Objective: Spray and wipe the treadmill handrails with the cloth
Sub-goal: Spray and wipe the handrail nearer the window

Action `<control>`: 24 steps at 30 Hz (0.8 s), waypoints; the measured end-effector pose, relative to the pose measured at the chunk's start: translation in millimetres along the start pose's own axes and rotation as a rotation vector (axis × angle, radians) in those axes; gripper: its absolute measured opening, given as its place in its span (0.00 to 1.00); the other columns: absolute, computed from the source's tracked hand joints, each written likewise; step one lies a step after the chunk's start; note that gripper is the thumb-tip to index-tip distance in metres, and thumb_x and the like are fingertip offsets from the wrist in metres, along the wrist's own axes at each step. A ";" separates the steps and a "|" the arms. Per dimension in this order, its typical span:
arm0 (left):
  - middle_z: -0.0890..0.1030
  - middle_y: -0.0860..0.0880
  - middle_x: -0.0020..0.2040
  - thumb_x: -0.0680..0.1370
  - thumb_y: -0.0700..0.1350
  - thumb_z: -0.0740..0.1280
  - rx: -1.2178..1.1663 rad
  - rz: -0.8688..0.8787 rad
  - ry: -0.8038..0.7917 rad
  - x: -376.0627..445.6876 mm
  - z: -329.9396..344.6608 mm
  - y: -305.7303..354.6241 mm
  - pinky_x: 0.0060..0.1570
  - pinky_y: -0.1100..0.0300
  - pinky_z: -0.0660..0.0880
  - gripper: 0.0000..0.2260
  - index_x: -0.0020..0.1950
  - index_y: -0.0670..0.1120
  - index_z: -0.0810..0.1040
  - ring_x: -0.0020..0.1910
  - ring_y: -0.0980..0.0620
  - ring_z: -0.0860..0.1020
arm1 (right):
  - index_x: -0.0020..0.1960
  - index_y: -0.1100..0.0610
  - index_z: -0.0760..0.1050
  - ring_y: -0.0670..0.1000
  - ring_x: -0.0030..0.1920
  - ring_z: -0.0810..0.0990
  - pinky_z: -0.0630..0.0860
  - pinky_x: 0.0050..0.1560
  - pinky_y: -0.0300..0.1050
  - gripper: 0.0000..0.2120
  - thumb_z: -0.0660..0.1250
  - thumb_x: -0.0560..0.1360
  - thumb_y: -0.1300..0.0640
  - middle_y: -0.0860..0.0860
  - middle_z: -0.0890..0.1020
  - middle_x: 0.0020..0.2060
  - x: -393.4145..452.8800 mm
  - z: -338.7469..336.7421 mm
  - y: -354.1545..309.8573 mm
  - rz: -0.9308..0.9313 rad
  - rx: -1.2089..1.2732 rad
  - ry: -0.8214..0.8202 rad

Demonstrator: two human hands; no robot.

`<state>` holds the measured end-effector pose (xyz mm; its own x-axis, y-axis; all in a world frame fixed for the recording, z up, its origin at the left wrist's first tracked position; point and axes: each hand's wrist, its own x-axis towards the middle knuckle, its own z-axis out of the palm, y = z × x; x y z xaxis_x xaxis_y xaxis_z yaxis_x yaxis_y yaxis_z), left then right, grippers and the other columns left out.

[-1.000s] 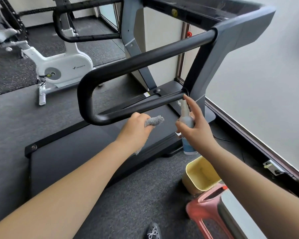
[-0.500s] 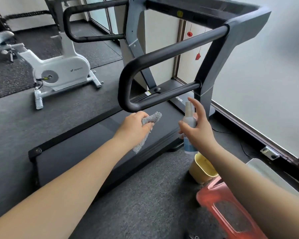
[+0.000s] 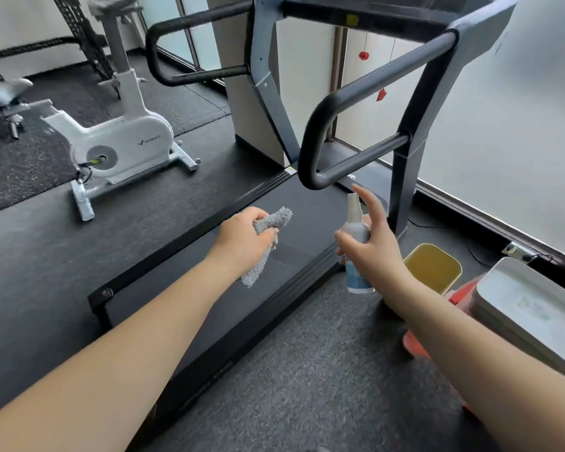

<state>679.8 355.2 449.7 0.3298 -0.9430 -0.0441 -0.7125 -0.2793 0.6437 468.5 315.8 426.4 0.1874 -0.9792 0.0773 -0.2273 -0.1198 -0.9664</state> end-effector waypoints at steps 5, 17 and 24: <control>0.79 0.51 0.51 0.75 0.51 0.66 -0.011 -0.067 0.057 -6.2 -19.1 -26.9 0.44 0.58 0.72 0.11 0.56 0.52 0.76 0.48 0.50 0.77 | 0.71 0.37 0.63 0.52 0.35 0.81 0.82 0.36 0.41 0.33 0.67 0.74 0.64 0.57 0.78 0.51 -3.6 32.0 -8.9 0.002 0.017 -0.058; 0.76 0.53 0.48 0.75 0.52 0.67 -0.040 -0.091 0.142 14.1 -113.3 -134.0 0.45 0.61 0.66 0.12 0.56 0.50 0.76 0.46 0.51 0.73 | 0.68 0.34 0.63 0.54 0.35 0.81 0.80 0.34 0.41 0.32 0.67 0.74 0.63 0.61 0.78 0.50 4.5 161.4 -46.7 0.005 -0.030 -0.077; 0.73 0.48 0.59 0.73 0.44 0.66 -0.128 0.007 0.096 47.9 -183.6 -197.3 0.51 0.62 0.64 0.16 0.61 0.52 0.74 0.49 0.54 0.70 | 0.70 0.37 0.62 0.55 0.35 0.83 0.83 0.44 0.55 0.32 0.68 0.75 0.62 0.53 0.78 0.41 7.3 245.3 -66.4 0.021 -0.022 0.063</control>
<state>949.9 398.3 460.8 0.3874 -0.9214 0.0298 -0.6323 -0.2421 0.7359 719.3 356.7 431.0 0.1220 -0.9898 0.0732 -0.2517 -0.1022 -0.9624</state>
